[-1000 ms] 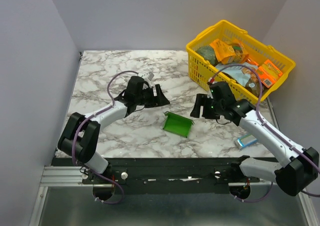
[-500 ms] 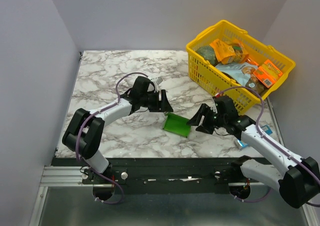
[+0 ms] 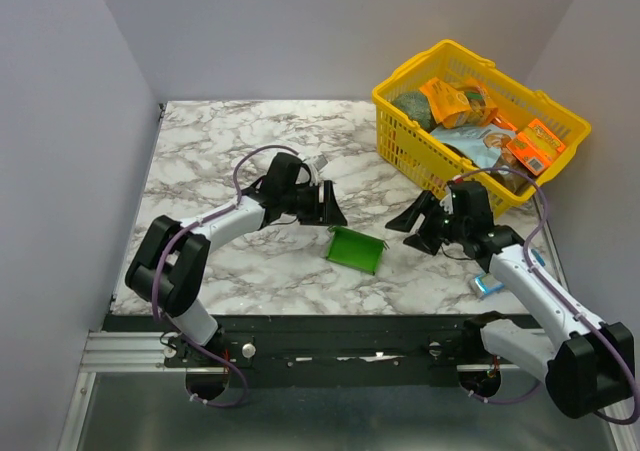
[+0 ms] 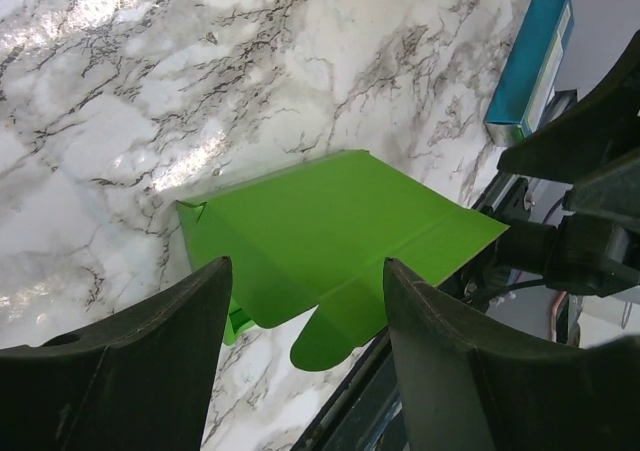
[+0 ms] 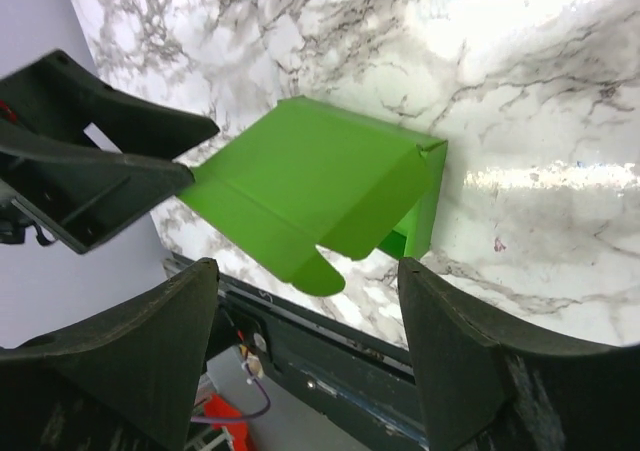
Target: Fold the paper box
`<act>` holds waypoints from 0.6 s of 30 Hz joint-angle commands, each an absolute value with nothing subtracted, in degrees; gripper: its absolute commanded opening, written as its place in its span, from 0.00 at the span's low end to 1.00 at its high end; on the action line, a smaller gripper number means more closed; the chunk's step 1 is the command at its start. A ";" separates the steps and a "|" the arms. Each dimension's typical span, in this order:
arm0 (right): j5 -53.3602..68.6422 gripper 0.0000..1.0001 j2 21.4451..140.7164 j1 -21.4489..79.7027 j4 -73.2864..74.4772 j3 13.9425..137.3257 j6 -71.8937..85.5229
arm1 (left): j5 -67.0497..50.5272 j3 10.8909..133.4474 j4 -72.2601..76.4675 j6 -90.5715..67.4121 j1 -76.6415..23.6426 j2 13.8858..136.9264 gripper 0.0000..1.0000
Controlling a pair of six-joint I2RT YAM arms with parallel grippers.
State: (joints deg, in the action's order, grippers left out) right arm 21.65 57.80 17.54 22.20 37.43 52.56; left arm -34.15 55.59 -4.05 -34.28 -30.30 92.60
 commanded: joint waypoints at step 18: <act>27.07 0.75 65.13 17.58 8.96 30.68 56.60 | -36.04 59.32 -11.51 -29.71 -32.08 94.75 0.73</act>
